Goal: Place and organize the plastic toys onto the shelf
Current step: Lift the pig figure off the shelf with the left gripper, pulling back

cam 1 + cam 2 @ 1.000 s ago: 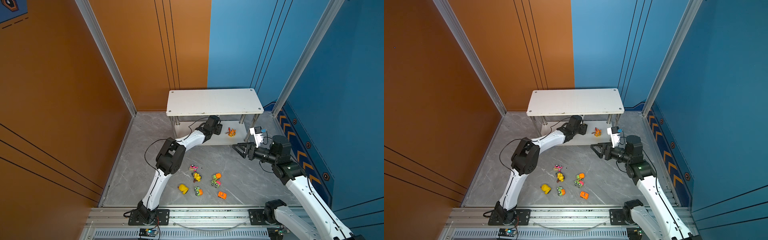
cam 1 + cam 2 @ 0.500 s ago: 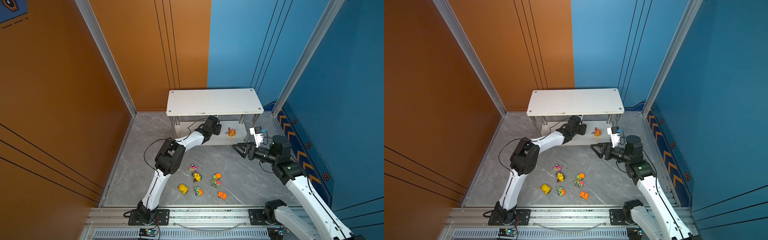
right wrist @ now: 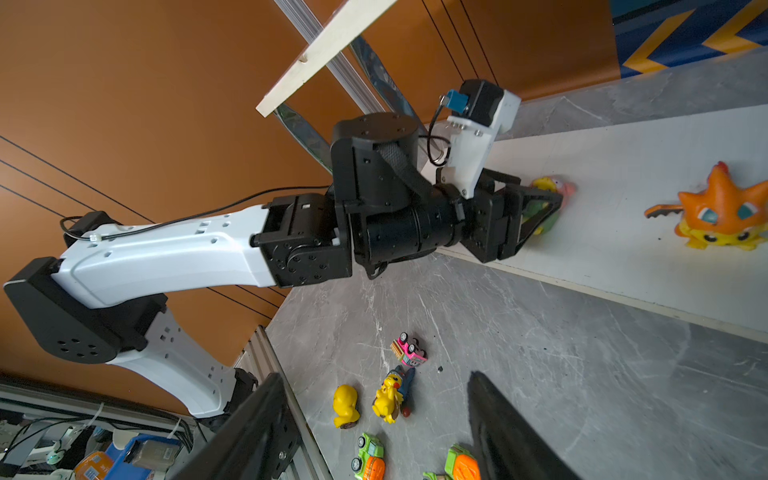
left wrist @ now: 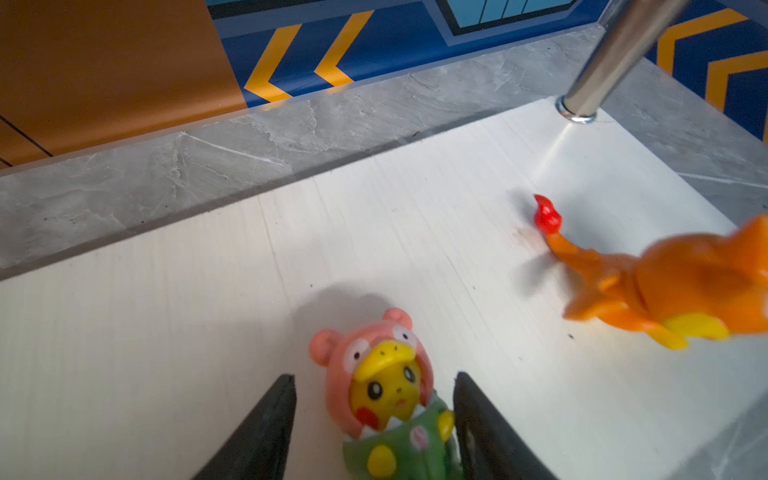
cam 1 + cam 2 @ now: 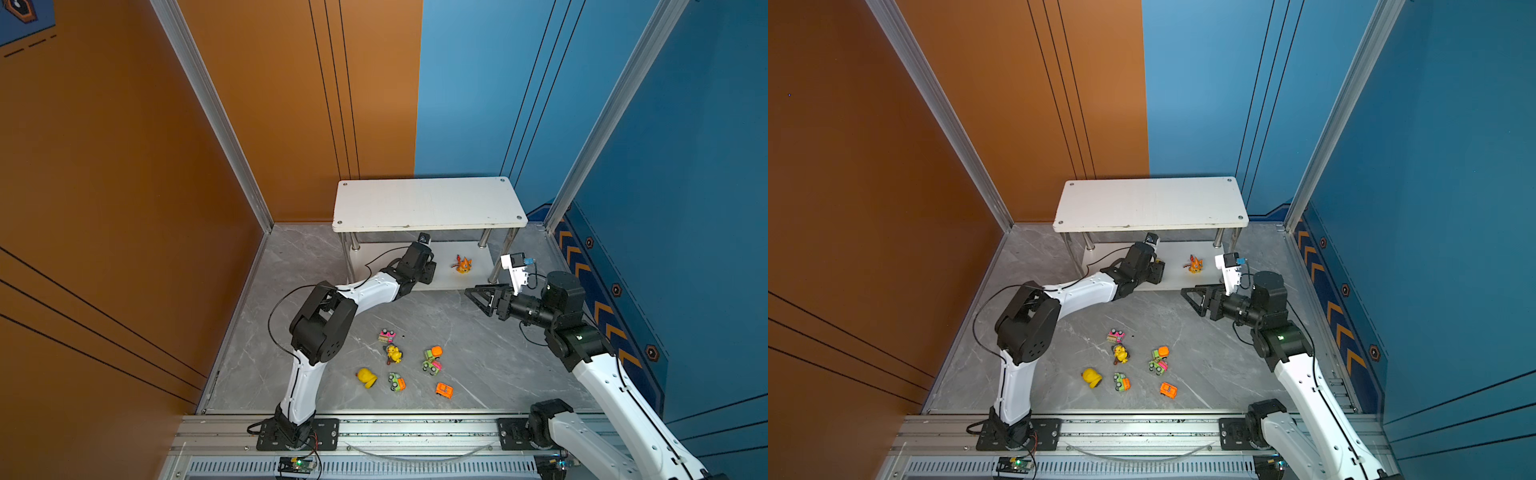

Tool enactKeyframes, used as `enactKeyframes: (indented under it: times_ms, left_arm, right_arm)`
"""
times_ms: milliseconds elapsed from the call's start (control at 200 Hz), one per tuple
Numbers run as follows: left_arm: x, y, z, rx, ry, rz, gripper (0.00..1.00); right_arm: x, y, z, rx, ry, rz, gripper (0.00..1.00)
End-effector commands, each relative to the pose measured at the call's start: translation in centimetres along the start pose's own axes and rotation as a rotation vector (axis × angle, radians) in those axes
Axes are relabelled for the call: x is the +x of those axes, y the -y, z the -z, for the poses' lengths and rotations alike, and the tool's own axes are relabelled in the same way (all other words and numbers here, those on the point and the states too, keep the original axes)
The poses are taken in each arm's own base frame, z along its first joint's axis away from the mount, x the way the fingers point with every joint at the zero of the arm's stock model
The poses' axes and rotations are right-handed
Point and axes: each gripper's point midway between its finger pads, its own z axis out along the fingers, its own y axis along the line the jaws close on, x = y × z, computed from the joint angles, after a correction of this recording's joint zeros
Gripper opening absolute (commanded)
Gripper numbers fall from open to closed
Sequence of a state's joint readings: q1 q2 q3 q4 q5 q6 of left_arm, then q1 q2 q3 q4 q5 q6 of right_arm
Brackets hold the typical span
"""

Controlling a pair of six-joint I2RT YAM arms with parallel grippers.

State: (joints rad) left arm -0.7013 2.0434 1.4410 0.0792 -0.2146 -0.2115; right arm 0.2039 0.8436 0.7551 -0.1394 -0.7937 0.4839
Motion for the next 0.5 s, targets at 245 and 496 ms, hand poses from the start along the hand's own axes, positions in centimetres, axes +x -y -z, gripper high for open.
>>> enactKeyframes:
  times_ms: [245, 496]
  left_arm:
    - [4.0, 4.3, 7.8, 0.006, -0.009, -0.063, 0.62]
    - [2.6, 4.3, 9.2, -0.037, 0.031, -0.109, 0.7]
  right_arm:
    - [0.8, -2.7, 0.4, -0.046, -0.013, 0.051, 0.71]
    - [2.0, -2.1, 0.6, 0.017, -0.036, 0.056, 0.71]
